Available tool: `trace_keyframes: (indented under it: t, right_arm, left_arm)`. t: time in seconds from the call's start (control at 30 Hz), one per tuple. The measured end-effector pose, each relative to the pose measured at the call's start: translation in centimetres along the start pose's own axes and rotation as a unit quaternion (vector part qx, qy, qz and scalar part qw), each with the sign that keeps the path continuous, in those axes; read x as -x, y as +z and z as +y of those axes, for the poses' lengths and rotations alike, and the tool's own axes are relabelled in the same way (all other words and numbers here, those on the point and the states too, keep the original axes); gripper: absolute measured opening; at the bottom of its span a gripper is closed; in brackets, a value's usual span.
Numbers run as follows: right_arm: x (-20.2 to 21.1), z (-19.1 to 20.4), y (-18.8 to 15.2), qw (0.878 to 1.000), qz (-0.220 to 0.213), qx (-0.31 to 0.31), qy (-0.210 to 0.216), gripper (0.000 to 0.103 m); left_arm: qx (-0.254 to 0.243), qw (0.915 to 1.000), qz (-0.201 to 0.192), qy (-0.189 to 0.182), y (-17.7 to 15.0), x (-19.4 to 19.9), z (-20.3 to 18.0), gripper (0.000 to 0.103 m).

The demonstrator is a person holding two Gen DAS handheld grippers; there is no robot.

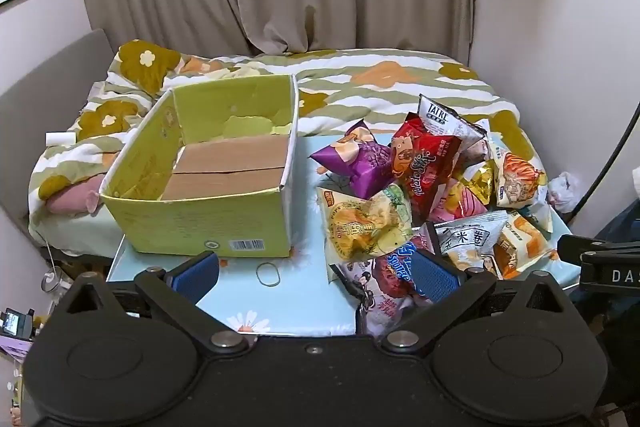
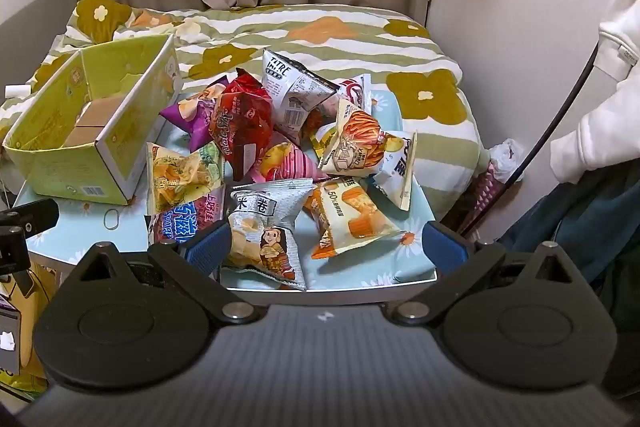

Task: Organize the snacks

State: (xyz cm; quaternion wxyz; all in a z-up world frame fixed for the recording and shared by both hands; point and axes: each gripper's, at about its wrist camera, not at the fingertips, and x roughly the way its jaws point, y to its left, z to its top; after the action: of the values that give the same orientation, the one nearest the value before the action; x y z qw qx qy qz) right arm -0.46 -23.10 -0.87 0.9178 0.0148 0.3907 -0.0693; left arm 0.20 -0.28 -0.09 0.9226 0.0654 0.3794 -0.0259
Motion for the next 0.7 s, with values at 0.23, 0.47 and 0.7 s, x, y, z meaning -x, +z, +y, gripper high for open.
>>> trace_keyframes:
  t: [0.23, 0.47, 0.7]
  right_arm:
    - [-0.03, -0.05, 0.04, 1.0, 0.0, -0.001, 0.0, 0.103]
    - [-0.12, -0.05, 0.14, 1.0, 0.0, -0.001, 0.001, 0.103]
    - [-0.13, -0.11, 0.11, 1.0, 0.0, -0.001, 0.002, 0.103]
  left_arm:
    - [0.008, 0.9998, -0.012, -0.016, -0.05, 0.11, 0.65, 0.103]
    - [0.009, 0.9999, -0.004, -0.011, 0.2, -0.3, 0.11, 0.103]
    - [0.007, 0.9999, -0.003, -0.01, 0.15, -0.33, 0.04, 0.103]
